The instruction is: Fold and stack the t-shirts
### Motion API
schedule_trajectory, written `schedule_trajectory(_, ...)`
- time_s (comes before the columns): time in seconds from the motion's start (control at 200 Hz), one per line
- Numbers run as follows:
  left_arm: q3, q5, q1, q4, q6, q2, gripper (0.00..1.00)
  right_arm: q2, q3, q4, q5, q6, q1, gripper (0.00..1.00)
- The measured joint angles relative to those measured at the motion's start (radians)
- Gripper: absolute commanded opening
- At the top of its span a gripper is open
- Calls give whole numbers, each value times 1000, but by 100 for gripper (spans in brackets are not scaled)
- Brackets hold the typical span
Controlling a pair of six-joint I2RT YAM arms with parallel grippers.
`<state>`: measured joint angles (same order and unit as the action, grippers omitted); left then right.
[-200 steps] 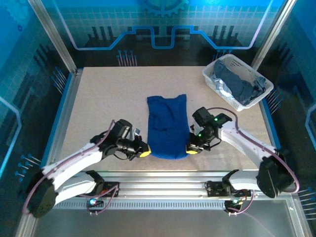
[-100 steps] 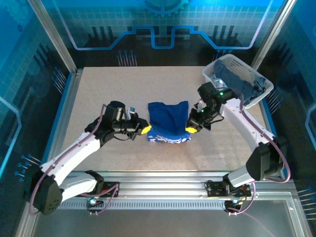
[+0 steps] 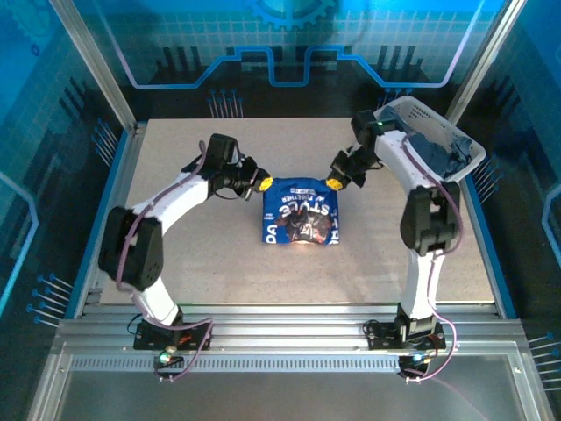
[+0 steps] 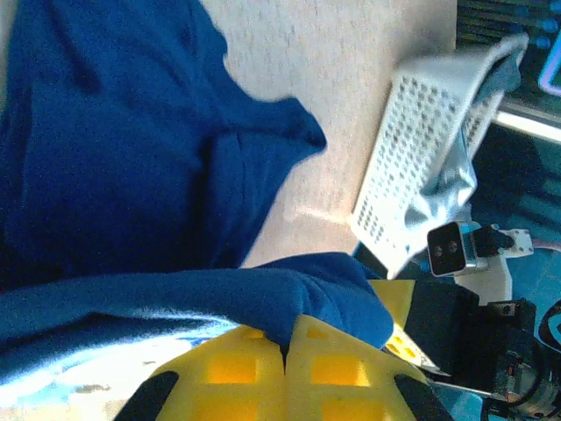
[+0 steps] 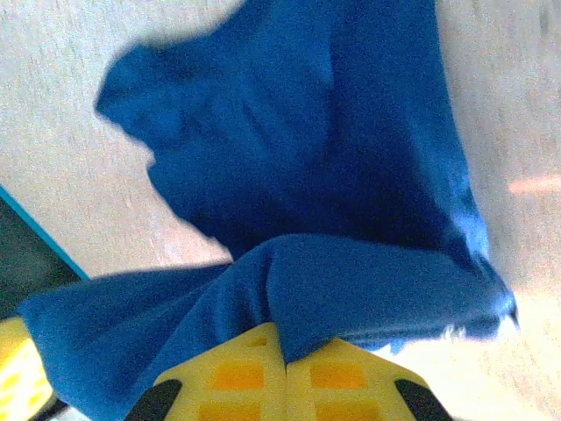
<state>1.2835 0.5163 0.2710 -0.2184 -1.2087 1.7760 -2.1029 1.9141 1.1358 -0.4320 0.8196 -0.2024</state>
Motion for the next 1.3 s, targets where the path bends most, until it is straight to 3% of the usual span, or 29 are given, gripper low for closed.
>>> schedule_trajectory(0.1, 91, -4, -26, 15, 14, 139, 1, -155, 154, -31, 26, -10, 10, 27)
schedule_trajectory(0.145, 125, -8, -37, 18, 29, 192, 21, -216, 226, -35, 43, -19, 13, 36)
schedule_trajectory(0.175, 143, -10, -43, 19, 35, 219, 27, -250, 272, -36, 55, -28, 14, 41)
schedule_trajectory(0.275, 171, -31, -59, 18, 58, 259, 25, -285, 324, -49, 89, -58, 16, 54)
schedule_trajectory(0.34, 171, -58, -61, 1, 82, 251, 20, -253, 288, -75, 116, -80, 16, 56)
schedule_trajectory(0.51, 50, -138, -38, -8, 86, 86, 24, -18, -8, -166, 164, -109, 16, 54)
schedule_trajectory(0.705, 3, -154, 1, 12, 55, 27, 25, 44, -110, -256, 161, -138, 16, 23)
schedule_trajectory(0.85, 52, -154, 21, 14, 24, 116, 20, -52, -16, -275, 132, -168, 13, 14)
schedule_trajectory(1.095, 199, -157, 56, 15, -24, 294, 18, -204, 121, -253, 110, -158, -7, 11)
schedule_trajectory(1.301, 307, -203, 26, -58, 9, 403, 18, -379, 277, -219, 111, -155, 3, 10)
